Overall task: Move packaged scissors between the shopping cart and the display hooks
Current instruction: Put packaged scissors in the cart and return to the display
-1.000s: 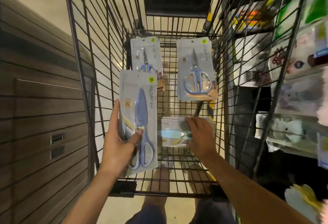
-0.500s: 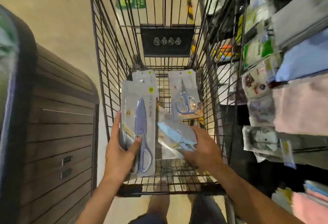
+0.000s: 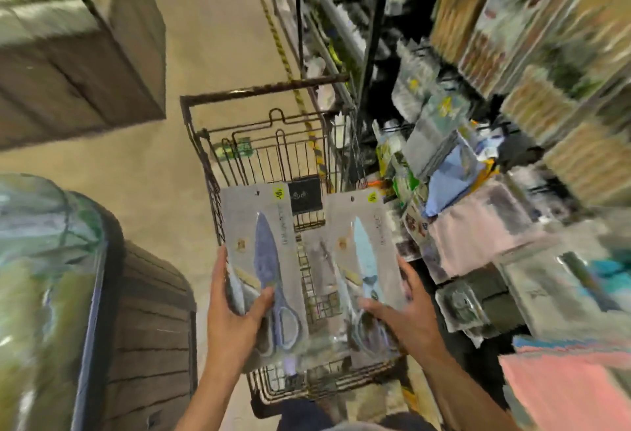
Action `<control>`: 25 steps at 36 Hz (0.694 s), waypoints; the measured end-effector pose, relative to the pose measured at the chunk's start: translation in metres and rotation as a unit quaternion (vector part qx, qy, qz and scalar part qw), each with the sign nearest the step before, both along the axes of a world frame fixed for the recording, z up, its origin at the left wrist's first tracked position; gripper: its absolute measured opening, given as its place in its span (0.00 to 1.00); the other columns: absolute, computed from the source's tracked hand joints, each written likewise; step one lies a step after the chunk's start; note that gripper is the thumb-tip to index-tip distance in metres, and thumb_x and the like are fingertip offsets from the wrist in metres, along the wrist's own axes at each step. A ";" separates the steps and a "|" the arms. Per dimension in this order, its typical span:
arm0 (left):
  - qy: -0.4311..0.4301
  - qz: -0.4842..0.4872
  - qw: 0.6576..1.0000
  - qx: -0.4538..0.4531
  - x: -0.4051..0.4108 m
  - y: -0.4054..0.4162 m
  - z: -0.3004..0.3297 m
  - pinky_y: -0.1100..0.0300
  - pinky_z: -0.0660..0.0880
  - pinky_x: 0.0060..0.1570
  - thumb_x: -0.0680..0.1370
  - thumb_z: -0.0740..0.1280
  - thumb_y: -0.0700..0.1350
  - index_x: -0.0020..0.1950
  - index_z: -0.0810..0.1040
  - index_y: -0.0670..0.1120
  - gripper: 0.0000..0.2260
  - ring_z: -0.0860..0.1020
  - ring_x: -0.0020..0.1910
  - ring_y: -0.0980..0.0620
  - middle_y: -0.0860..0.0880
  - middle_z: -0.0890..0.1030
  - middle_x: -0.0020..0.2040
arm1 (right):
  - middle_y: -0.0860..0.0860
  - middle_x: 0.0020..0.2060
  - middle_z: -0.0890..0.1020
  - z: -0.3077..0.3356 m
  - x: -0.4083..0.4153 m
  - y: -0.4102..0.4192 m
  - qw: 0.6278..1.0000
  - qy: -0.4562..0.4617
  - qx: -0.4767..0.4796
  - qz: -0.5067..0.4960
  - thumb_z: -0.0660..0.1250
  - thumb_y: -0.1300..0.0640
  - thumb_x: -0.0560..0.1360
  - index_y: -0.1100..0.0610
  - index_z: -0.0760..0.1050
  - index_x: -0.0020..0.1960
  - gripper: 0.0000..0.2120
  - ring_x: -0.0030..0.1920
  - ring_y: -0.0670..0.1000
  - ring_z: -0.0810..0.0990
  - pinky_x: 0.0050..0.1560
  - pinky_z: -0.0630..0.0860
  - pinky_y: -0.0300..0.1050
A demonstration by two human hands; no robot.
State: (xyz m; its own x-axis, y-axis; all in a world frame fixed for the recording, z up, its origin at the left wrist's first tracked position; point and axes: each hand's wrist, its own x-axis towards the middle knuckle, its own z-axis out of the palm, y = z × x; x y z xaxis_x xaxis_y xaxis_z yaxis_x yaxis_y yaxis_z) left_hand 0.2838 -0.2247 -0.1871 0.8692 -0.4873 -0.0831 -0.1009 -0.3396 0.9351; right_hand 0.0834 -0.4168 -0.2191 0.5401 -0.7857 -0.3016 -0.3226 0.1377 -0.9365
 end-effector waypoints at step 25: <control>-0.038 -0.283 0.957 -0.052 -0.220 0.018 0.086 0.38 0.65 0.74 0.72 0.78 0.49 0.77 0.55 0.71 0.44 0.63 0.78 0.53 0.65 0.60 0.79 | 0.39 0.74 0.69 0.087 -0.275 0.123 0.962 -0.070 -0.126 -0.230 0.84 0.52 0.62 0.41 0.65 0.76 0.48 0.71 0.35 0.70 0.66 0.72 0.36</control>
